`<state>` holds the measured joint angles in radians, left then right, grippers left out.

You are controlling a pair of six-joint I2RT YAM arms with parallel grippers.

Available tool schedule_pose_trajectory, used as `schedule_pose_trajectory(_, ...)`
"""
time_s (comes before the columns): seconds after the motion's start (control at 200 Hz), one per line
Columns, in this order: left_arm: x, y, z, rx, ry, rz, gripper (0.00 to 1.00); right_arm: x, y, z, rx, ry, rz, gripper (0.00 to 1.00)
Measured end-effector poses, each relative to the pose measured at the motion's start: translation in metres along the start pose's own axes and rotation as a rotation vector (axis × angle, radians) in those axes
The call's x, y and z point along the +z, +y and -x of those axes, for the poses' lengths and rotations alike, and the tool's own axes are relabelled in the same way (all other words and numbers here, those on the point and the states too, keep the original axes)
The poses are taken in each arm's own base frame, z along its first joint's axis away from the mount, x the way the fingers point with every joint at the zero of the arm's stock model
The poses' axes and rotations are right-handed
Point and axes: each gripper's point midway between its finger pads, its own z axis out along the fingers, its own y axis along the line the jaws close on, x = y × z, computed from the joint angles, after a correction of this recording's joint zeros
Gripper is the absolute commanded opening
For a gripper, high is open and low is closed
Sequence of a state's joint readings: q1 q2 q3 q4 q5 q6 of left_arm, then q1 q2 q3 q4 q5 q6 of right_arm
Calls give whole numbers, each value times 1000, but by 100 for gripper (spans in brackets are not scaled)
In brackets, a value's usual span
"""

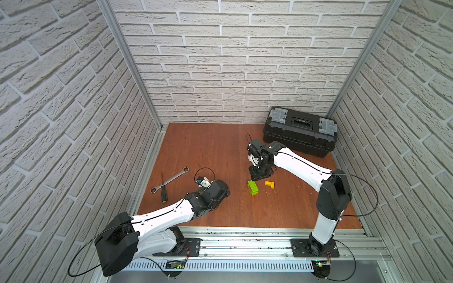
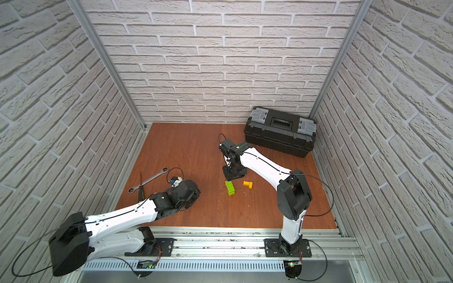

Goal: Assemble a carrot with lego
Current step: Assemble the lego brick with the lego brick, then adjust the lego brick at the center of the board.

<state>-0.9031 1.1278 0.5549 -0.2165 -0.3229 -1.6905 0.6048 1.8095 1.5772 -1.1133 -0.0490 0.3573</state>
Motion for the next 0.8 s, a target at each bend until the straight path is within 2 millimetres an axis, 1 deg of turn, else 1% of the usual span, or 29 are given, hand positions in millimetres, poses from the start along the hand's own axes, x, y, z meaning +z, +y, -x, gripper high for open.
schedule_pose_trajectory(0.095,2,0,-2,31,9,20,0,-3,-9,3,12,-15,0,45)
schedule_pose_trajectory(0.215,2,-14,-5,80,25,12,0,7,-36,3,56,-1,-12,45)
schedule_pose_trajectory(0.255,2,-21,-5,98,32,3,9,11,-46,1,78,11,-15,45)
schedule_pose_trajectory(0.345,2,-37,-5,169,52,-19,35,18,-65,-4,128,37,-19,45)
schedule_pose_trajectory(0.425,2,-57,-1,268,84,-57,53,21,-79,-6,173,44,-20,49)
schedule_pose_trajectory(0.455,2,-66,2,324,100,-76,56,21,-83,-7,187,44,-21,51)
schedule_pose_trajectory(0.535,-1,-100,10,483,139,-143,56,17,-89,-10,210,34,-24,56)
schedule_pose_trajectory(0.56,-3,-111,12,554,151,-158,56,14,-90,-11,214,26,-27,57)
schedule_pose_trajectory(0.64,-14,-157,17,812,170,-239,57,1,-96,-13,234,-11,-32,59)
schedule_pose_trajectory(0.67,-18,-171,16,903,173,-267,56,-4,-98,-15,244,-29,-32,59)
schedule_pose_trajectory(0.695,-22,-182,16,994,177,-291,54,-10,-101,-16,255,-46,-32,59)
schedule_pose_trajectory(0.73,-25,-192,15,1094,184,-315,50,-16,-104,-17,271,-66,-32,59)
schedule_pose_trajectory(0.8,-28,-202,12,1258,224,-338,35,-29,-113,-21,311,-112,-31,56)
